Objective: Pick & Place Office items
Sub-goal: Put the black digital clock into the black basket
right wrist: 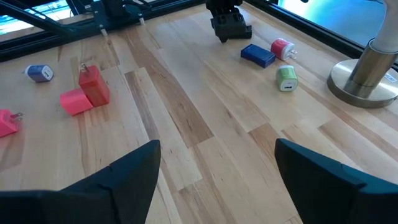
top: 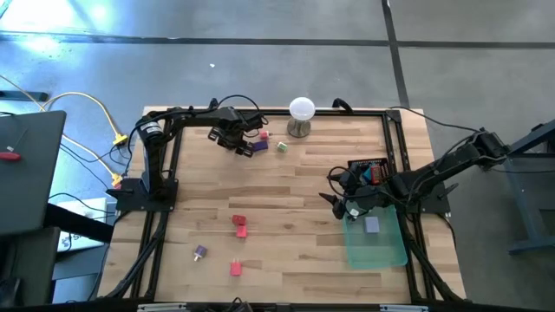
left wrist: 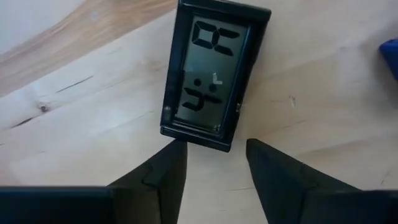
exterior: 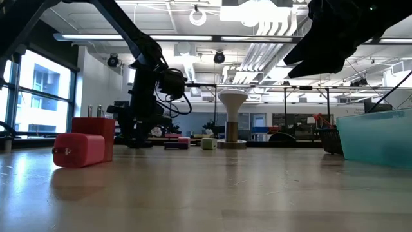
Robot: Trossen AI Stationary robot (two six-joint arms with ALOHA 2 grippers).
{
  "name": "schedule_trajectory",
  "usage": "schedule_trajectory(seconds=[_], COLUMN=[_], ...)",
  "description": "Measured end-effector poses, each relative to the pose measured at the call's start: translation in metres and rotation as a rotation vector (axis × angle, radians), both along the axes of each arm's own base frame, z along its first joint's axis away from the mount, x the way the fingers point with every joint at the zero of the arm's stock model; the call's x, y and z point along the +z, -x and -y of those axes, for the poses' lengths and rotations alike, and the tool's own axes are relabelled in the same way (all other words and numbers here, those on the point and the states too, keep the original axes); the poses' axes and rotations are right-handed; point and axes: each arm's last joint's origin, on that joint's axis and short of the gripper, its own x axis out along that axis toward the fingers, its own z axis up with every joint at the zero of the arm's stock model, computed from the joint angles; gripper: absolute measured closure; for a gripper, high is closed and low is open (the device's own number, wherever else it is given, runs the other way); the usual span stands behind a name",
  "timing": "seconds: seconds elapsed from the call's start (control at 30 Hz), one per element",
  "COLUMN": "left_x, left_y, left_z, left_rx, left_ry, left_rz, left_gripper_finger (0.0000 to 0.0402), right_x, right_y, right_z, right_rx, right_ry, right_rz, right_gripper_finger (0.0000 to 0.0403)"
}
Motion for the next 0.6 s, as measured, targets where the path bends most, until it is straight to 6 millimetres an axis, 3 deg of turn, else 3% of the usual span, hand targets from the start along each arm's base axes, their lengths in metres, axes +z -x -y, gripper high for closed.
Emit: schedule_trajectory(seconds=[0.6], left_x=[0.0001], left_y=[0.0004], left_z=[0.0002], left_rx=[0.029], left_ry=[0.000], left_rz=[0.000], left_gripper_finger=[0.0245], right_x=[0.0000], right_y=[0.0000], right_z=[0.0000], right_rx=[-0.001], right_ry=[-0.003], right_rz=[0.001], right_gripper_finger=[0.0099])
